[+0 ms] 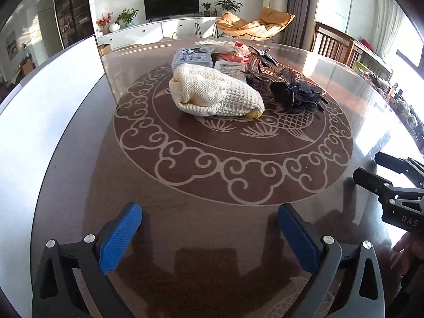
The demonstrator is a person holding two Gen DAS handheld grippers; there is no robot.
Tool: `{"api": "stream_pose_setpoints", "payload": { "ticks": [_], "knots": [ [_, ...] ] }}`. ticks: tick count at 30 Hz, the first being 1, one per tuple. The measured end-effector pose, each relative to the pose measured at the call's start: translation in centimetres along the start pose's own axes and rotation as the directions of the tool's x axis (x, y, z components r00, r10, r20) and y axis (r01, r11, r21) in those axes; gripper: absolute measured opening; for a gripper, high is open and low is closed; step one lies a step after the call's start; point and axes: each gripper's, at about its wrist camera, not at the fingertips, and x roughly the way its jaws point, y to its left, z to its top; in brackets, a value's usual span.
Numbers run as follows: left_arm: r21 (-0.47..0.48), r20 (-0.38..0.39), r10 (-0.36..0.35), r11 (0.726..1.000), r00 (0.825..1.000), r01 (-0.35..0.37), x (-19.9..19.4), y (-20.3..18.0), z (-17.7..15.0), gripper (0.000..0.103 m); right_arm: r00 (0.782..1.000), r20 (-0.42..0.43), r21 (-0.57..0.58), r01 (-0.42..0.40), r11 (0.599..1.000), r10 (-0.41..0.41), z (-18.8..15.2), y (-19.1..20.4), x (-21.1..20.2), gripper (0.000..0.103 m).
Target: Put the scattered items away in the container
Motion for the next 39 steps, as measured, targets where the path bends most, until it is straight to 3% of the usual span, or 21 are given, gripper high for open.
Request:
{"api": "stream_pose_setpoints", "payload": {
  "ticks": [39],
  "knots": [
    [-0.009, -0.004, 0.008, 1.000, 1.000, -0.008, 0.83, -0.36, 0.87, 0.103, 1.000, -0.002, 0.009, -0.005, 1.000, 0.005, -0.09, 0.09, 0.58, 0.081]
  ]
}}
